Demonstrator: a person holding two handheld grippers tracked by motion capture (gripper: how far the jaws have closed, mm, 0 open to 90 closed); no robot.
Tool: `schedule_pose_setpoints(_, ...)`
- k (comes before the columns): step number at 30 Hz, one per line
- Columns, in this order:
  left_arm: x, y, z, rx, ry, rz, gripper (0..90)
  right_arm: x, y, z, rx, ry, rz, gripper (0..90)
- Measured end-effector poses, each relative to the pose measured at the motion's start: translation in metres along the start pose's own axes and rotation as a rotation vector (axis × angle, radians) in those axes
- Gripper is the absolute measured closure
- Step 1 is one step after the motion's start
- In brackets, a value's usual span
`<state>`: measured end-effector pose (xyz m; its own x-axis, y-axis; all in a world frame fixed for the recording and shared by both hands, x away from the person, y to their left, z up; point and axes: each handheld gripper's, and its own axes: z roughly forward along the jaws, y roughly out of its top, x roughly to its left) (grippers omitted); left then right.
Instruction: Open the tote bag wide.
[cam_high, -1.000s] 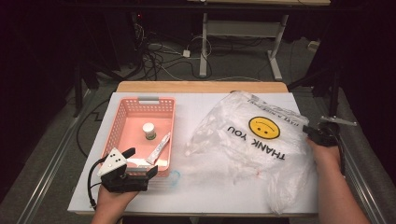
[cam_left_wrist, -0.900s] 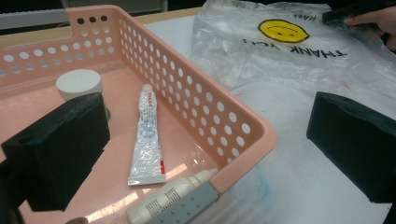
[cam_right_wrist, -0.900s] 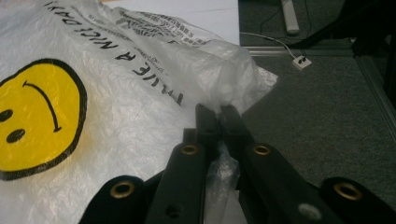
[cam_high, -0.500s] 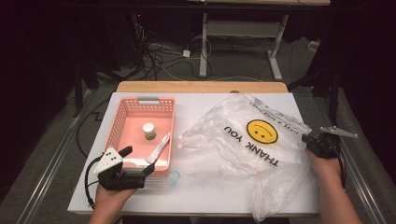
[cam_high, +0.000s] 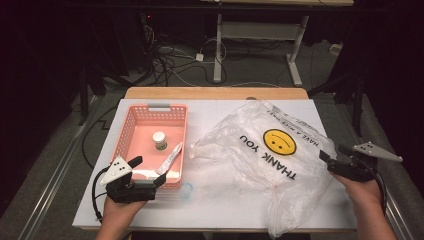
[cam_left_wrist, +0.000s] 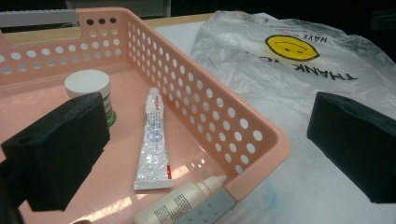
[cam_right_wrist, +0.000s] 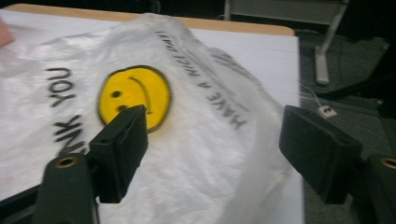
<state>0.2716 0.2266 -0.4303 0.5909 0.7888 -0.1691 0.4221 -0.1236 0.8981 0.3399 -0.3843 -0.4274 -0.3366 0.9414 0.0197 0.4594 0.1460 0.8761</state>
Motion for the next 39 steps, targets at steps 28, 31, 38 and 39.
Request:
schedule_pose_setpoints(28, -0.008, -0.001, 0.003, 0.043, -0.005, 0.049, 0.0, 0.101, 0.026, 0.023, -0.05, 0.222, -0.108, 1.3)
schedule_pose_setpoints(31, -0.008, -0.002, 0.002, 0.047, -0.006, 0.05, 0.0, 0.109, 0.029, 0.03, -0.053, 0.243, -0.125, 1.4)
schedule_pose_setpoints(38, -0.01, -0.006, 0.0, 0.056, -0.002, 0.048, 0.0, 0.125, 0.02, 0.046, -0.008, 0.332, -0.156, 2.6)
schedule_pose_setpoints(39, -0.01, -0.006, -0.001, 0.054, 0.0, 0.043, 0.0, 0.127, 0.02, 0.047, -0.005, 0.339, -0.159, 3.3)
